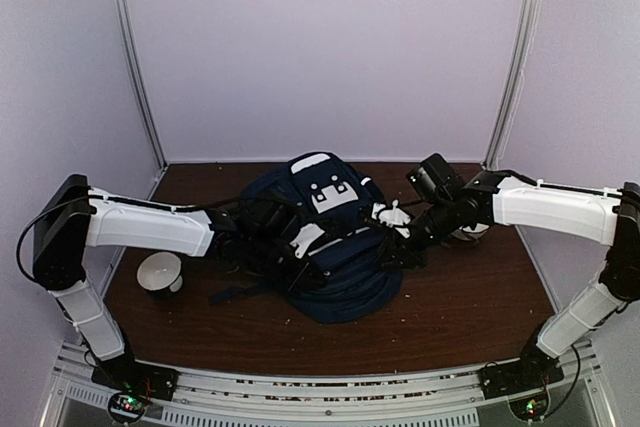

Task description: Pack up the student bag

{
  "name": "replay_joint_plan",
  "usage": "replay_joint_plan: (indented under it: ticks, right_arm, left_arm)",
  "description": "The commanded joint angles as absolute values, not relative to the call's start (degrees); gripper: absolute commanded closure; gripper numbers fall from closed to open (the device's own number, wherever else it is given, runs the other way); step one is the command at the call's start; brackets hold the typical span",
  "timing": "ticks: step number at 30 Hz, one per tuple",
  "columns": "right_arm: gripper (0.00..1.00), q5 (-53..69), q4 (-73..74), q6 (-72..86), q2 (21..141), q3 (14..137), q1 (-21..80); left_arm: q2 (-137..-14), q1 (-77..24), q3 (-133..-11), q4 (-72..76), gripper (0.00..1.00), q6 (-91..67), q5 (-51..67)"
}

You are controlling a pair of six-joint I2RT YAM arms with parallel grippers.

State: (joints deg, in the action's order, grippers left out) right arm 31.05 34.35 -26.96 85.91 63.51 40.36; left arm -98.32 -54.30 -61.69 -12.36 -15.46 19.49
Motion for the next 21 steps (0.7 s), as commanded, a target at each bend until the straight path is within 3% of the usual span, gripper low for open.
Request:
replay_joint_plan:
  ticks: [1,7,13,21]
  right_arm:
    - [0.68,29.7,33.0,-24.3,86.8,64.8,40.2]
    - [0.68,30.4,31.3,-19.2,87.8,64.2,41.0]
    - [0.69,29.1,32.3,-16.2,90.8,66.4,45.4]
    - [0.68,18.6,30.2,-9.0,94.3,68.9,54.4]
  left_arm:
    - [-98.5,-54.1,-63.8,-3.2,0.87,-17.0,22.5]
    - [-90.9,-54.1,-60.0,-6.4,0.57,-14.5,21.6]
    - [-83.6,-53.2,-55.4,-11.8,0.52,-12.8,10.5]
    - [-76.7,-51.4,-47.4,-7.9,0.52,-13.7,2.9]
